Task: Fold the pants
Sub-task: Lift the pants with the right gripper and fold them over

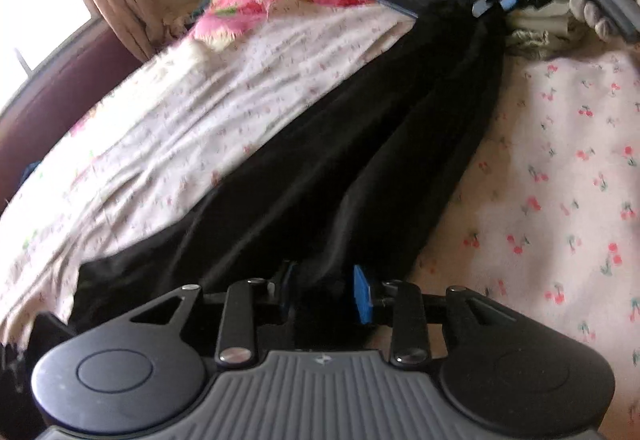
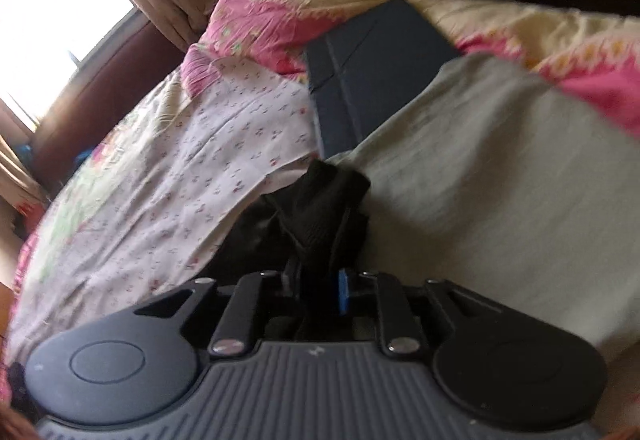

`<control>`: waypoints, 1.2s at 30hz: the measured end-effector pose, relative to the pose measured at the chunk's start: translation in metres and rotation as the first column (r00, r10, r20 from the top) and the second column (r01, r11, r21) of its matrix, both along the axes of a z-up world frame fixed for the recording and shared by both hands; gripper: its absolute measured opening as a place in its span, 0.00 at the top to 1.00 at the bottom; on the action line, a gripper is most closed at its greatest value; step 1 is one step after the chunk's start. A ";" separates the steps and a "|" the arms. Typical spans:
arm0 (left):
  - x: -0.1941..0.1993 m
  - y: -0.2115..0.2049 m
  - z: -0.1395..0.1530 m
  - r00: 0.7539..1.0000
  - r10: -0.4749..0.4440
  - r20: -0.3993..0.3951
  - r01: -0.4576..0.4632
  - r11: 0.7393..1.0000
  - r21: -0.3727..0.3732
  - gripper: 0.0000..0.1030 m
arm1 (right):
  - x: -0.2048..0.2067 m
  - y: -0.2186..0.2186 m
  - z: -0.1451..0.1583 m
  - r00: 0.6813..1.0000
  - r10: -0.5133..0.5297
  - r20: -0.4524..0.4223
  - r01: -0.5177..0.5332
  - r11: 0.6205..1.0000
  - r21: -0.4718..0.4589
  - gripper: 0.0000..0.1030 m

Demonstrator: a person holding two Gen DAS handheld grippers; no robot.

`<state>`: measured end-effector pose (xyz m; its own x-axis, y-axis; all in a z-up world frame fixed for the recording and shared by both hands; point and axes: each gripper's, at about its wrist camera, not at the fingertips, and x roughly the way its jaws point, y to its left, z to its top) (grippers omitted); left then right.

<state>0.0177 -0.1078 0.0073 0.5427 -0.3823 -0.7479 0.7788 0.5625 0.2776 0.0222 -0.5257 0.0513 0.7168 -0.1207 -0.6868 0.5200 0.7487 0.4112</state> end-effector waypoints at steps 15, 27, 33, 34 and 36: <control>-0.006 0.117 0.027 0.968 0.252 -0.006 -0.251 0.964 -0.089 0.49 | 0.058 0.202 0.051 0.798 0.601 0.043 -0.597 0.798 -0.078 0.56; -0.024 0.240 0.010 0.828 0.559 -0.033 -0.558 0.819 -0.134 0.47 | 0.166 0.455 -0.012 0.425 0.905 0.010 -0.897 0.420 0.136 0.55; -0.029 0.276 0.016 0.773 0.635 -0.004 -0.620 0.754 -0.215 0.42 | 0.130 0.494 0.015 0.284 0.957 -0.067 -0.959 0.284 -0.002 0.55; -0.030 0.286 0.017 0.756 0.654 0.000 -0.637 0.736 -0.231 0.42 | 0.119 0.501 0.023 0.263 0.960 -0.092 -0.963 0.256 -0.084 0.53; -0.030 0.310 0.019 0.726 0.688 0.002 -0.664 0.702 -0.258 0.42 | 0.101 0.520 0.038 0.192 0.974 -0.124 -0.964 0.163 -0.209 0.53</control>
<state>-0.0126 0.2021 0.0268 0.7814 -0.0340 -0.6231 0.1424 0.9819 0.1249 0.1229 -0.0059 0.0893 0.3799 0.5682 -0.7300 -0.6974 0.6943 0.1775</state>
